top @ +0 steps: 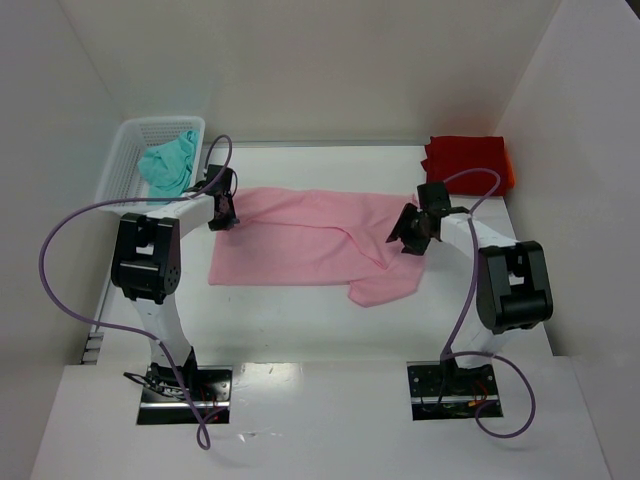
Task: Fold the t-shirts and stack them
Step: Fold the flattened tshirt in 1/3 of the way
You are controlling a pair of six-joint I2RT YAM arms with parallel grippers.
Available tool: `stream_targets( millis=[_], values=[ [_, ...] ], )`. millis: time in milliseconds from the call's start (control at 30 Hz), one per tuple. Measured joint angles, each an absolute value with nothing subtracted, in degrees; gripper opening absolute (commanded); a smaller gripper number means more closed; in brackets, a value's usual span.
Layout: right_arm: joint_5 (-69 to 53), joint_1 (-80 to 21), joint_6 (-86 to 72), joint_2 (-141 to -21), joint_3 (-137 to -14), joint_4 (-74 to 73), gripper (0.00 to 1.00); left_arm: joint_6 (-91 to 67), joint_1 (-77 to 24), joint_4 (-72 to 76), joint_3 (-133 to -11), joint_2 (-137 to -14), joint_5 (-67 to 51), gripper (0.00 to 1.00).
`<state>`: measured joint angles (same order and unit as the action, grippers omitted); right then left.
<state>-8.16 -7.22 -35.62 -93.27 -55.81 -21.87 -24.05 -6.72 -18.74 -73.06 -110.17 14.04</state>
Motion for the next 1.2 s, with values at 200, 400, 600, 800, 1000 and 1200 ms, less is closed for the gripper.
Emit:
stream_targets(
  millis=[200, 400, 600, 800, 1000, 1200],
  values=[
    [-7.7, -7.5, -36.4, -94.9, -54.1, -21.8, 0.59, -23.9, -6.7, -18.7, -73.1, -110.2, 13.9, 0.00],
    [-7.7, -8.3, -37.0, -96.4, -53.9, -20.7, 0.54, -23.7, -6.7, -18.5, -73.1, -110.2, 13.8, 0.00],
    [-7.5, -8.4, -37.6, -96.8, -53.9, -20.0, 0.43, -22.7, -6.7, -18.4, -73.1, -110.2, 13.8, 0.00],
    [-6.8, -8.4, -37.9, -97.1, -53.9, -19.6, 0.29, -22.6, -6.7, -18.4, -73.1, -110.2, 13.8, 0.00],
    [-6.6, -8.4, -38.0, -97.7, -53.9, -19.1, 0.19, -22.6, -6.7, -18.4, -73.1, -110.2, 13.8, 0.00],
    [-6.1, -8.4, -38.1, -98.0, -53.9, -18.7, 0.04, -22.6, -6.7, -18.4, -73.1, -110.2, 13.8, 0.00]
  ],
)
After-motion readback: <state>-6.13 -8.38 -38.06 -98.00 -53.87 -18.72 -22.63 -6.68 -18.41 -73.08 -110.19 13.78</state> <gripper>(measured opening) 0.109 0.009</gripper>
